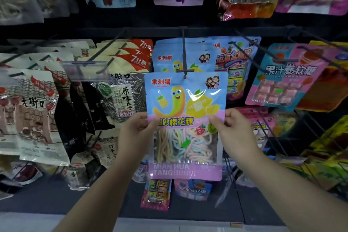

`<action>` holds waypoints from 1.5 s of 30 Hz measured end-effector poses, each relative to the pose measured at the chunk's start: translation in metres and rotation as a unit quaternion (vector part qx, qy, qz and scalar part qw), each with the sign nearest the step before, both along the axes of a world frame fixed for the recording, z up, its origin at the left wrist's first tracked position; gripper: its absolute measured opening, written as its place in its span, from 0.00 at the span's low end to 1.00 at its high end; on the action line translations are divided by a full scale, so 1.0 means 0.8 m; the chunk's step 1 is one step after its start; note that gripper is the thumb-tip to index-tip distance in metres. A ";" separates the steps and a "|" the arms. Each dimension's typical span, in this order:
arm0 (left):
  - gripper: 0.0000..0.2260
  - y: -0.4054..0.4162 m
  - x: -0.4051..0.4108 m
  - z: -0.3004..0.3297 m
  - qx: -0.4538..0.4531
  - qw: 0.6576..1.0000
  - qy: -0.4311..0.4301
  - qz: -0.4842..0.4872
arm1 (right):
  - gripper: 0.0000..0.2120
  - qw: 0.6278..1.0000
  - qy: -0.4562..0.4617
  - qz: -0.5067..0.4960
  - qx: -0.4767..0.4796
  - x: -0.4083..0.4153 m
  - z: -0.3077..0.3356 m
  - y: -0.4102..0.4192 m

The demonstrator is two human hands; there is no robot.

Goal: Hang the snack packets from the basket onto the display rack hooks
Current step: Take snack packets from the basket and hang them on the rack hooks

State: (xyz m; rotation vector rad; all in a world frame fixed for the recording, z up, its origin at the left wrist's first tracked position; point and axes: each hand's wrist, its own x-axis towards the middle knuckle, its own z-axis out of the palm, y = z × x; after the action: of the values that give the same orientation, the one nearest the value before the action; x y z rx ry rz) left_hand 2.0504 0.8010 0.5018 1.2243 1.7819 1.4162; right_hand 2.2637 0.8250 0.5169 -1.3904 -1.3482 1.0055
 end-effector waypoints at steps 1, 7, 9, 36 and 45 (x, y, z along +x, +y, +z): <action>0.04 0.006 -0.002 -0.001 0.003 1.000 0.012 0.000 | 0.07 1.000 -0.004 -0.003 0.001 -0.002 -0.001 0.007; 0.04 0.065 -0.005 0.001 0.001 1.000 -0.002 0.006 | 0.11 1.000 -0.011 -0.018 0.020 -0.018 -0.015 0.077; 0.05 0.089 -0.004 0.002 0.013 1.000 -0.022 0.017 | 0.11 0.999 -0.006 -0.026 0.031 -0.025 -0.017 0.104; 0.17 -0.318 0.292 -0.529 -0.480 0.780 0.305 -0.262 | 0.16 0.665 -0.587 0.458 -0.058 0.251 -0.475 -0.242; 0.39 -0.359 0.347 -0.719 -0.471 0.761 0.401 -0.196 | 0.39 0.570 -0.683 0.439 -0.131 0.321 -0.694 -0.289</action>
State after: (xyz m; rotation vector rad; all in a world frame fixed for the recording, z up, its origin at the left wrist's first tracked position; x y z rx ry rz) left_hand 2.3277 0.5137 -0.0737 1.5097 2.0948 -0.4003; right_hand 2.5202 0.5938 -0.0383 -1.7571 -3.4311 0.5066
